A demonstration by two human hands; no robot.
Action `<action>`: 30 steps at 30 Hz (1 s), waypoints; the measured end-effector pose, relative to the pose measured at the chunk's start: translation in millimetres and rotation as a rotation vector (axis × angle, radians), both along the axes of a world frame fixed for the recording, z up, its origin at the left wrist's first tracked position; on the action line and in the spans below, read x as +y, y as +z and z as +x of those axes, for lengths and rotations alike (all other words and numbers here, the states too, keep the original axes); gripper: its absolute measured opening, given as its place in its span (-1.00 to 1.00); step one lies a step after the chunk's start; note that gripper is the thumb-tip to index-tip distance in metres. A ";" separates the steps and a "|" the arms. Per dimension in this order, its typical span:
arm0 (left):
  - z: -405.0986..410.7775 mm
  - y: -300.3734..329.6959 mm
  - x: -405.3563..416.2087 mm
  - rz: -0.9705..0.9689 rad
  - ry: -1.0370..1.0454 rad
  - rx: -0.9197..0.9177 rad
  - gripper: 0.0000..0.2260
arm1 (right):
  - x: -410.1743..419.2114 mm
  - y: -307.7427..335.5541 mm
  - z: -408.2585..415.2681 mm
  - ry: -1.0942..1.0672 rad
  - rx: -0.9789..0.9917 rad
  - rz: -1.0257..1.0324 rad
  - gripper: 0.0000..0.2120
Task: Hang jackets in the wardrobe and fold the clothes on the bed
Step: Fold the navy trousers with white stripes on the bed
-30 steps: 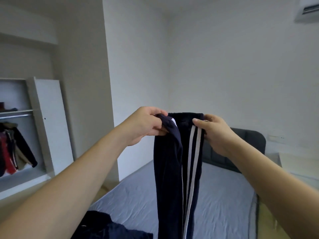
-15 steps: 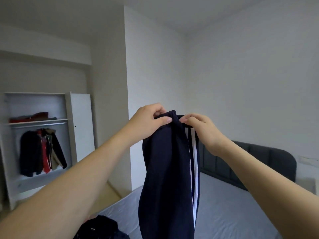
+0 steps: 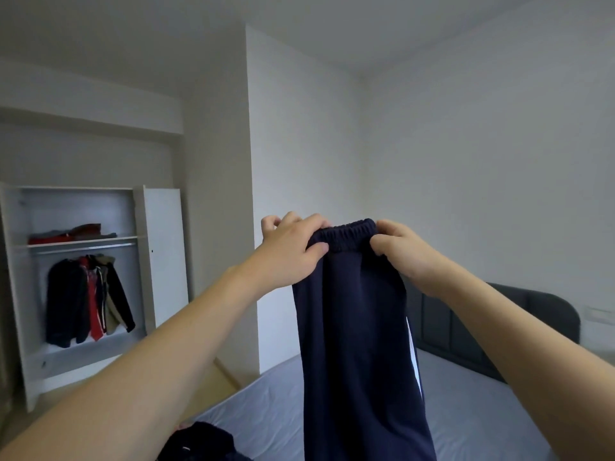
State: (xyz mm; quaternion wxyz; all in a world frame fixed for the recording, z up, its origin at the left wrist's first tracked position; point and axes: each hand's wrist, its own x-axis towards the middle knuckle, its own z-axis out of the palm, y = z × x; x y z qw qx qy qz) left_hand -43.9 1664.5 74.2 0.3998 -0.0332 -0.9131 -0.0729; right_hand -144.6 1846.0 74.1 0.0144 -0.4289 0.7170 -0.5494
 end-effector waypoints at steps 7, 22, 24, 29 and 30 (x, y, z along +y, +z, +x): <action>12.2 -37.0 -37.4 0.431 0.006 -0.057 -0.49 | -22.4 -26.7 13.3 -0.040 0.037 0.061 -0.89; 27.0 -135.7 -123.5 1.227 -0.173 -0.011 -0.78 | -121.4 -109.0 63.1 0.093 -0.441 -0.417 -0.78; 2.1 -138.9 -117.2 1.121 -0.112 -0.074 -0.77 | -112.6 -119.9 44.2 0.029 -0.465 -0.466 -0.74; -96.2 -180.1 -85.9 0.955 -0.026 -0.282 -0.75 | -71.7 -186.0 -45.1 -0.161 -0.587 -0.493 -0.65; -122.2 -194.2 -77.2 0.908 -0.002 -0.337 -0.75 | -62.0 -205.1 -68.1 -0.194 -0.623 -0.492 -0.65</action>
